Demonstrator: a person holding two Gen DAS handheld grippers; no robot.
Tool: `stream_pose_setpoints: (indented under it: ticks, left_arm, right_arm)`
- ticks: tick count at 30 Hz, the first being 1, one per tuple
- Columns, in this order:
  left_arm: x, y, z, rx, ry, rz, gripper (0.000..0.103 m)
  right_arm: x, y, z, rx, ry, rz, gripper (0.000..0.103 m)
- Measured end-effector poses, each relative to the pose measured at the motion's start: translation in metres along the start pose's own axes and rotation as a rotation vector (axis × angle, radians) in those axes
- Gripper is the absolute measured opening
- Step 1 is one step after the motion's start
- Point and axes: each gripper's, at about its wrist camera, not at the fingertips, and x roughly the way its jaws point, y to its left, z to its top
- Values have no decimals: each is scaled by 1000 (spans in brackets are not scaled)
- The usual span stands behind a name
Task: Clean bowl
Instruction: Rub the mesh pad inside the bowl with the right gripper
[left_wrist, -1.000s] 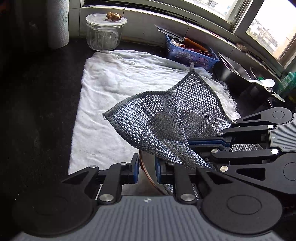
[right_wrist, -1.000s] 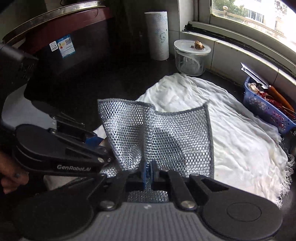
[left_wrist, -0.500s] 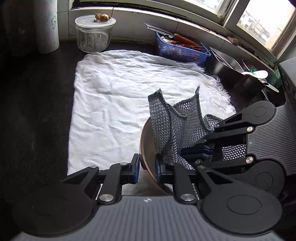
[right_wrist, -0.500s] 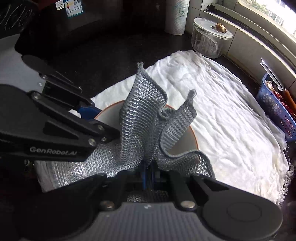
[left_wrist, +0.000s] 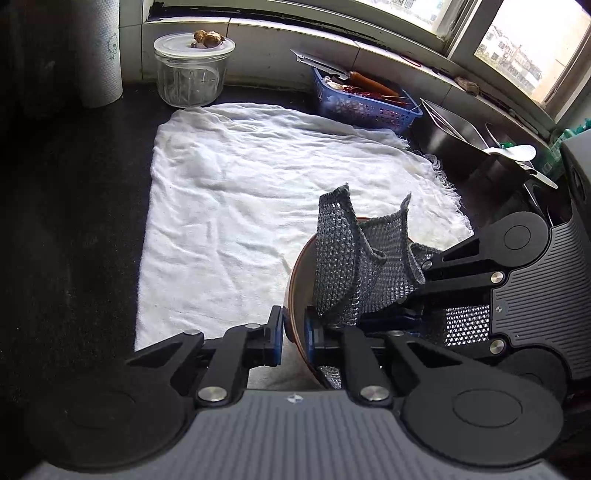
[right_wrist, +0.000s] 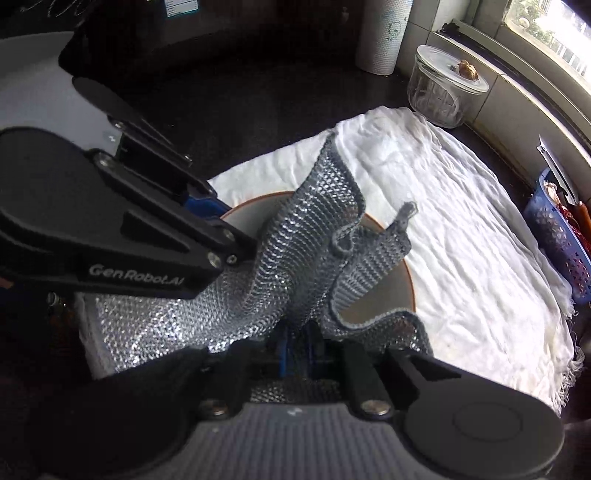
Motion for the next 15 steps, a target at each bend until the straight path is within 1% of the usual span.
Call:
stream_pose_setpoints:
  ticks: [1, 2, 3, 6, 15]
  left_arm:
    - [0, 0, 0, 1, 1, 0, 9]
    - [0, 1, 0, 5, 3, -1, 9]
    - [0, 2, 0, 5, 4, -4, 8]
    - [0, 2, -2, 13, 4, -2, 8]
    - [0, 2, -2, 12, 10, 3, 9]
  right_arm:
    - [0, -3, -1, 23, -16, 36, 8]
    - [0, -3, -1, 28, -24, 54, 5]
    - [0, -2, -1, 27, -31, 65, 5]
    - [0, 0, 0, 2, -49, 54, 4]
    - [-7, -3, 5, -10, -179, -84, 2]
